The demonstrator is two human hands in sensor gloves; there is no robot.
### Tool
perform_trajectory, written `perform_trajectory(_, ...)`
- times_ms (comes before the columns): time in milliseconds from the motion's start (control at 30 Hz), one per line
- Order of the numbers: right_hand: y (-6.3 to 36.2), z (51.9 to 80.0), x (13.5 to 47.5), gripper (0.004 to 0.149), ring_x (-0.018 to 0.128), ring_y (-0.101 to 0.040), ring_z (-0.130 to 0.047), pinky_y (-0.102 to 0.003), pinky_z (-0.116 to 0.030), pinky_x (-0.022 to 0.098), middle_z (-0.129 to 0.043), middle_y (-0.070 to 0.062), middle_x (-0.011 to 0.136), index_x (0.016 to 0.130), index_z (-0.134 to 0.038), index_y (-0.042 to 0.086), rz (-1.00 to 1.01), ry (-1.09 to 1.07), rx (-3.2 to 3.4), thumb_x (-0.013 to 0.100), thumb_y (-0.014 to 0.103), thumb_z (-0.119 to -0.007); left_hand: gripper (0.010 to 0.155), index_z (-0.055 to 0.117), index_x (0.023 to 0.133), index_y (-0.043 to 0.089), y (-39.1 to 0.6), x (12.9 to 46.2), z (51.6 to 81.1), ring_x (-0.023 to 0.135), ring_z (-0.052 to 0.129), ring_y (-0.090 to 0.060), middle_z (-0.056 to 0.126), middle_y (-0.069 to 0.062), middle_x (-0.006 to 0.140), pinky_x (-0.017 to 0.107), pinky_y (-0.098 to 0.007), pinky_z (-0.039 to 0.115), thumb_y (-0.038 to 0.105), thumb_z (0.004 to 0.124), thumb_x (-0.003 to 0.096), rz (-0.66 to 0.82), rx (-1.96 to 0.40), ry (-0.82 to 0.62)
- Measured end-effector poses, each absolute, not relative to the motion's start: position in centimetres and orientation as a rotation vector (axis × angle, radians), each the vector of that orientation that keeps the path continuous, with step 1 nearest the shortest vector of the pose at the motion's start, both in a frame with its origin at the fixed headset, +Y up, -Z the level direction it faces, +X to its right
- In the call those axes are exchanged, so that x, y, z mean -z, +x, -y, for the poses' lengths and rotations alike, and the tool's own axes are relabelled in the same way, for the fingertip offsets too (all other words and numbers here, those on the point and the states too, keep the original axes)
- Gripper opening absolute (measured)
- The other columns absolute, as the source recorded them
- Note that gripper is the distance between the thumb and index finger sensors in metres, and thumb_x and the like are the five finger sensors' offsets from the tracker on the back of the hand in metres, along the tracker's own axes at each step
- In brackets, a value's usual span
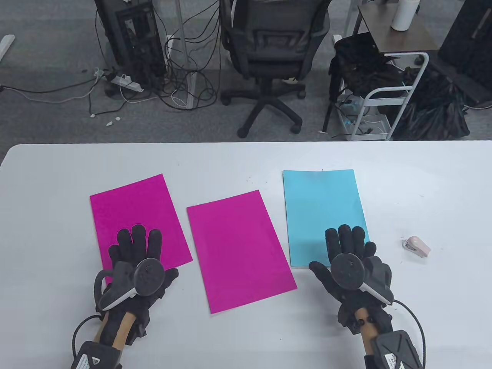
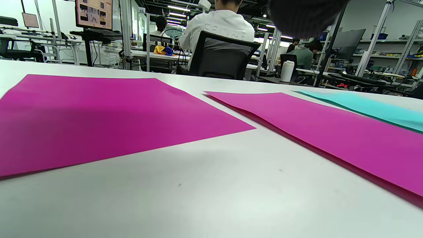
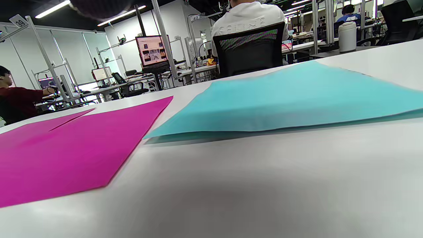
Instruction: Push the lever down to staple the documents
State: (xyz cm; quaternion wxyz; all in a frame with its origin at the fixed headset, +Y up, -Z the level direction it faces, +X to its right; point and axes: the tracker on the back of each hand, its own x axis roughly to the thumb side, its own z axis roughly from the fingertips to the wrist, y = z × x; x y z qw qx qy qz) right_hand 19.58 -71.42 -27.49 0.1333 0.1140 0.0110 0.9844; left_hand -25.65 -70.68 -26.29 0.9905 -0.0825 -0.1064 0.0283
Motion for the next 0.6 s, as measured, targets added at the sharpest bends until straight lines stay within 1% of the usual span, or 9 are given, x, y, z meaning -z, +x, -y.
perform_trajectory(600, 19.51, 71.41, 27.41, 0.088, 0.097, -0.067, -0.010, -0.082, -0.024, 0.063, -0.009, -0.039, 0.110, 0.112, -0.018, -0.001, -0.028, 0.334, -2.864, 0.055, 0.054, -0.054, 0.096, 0.000, 0.113, 0.008, -25.62, 26.46, 71.01, 0.099, 0.000, -0.069, -0.004, -0.038, 0.116, 0.062, -0.082, 0.017, 0.054, 0.063, 0.0578, 0.213, -0.061, -0.187)
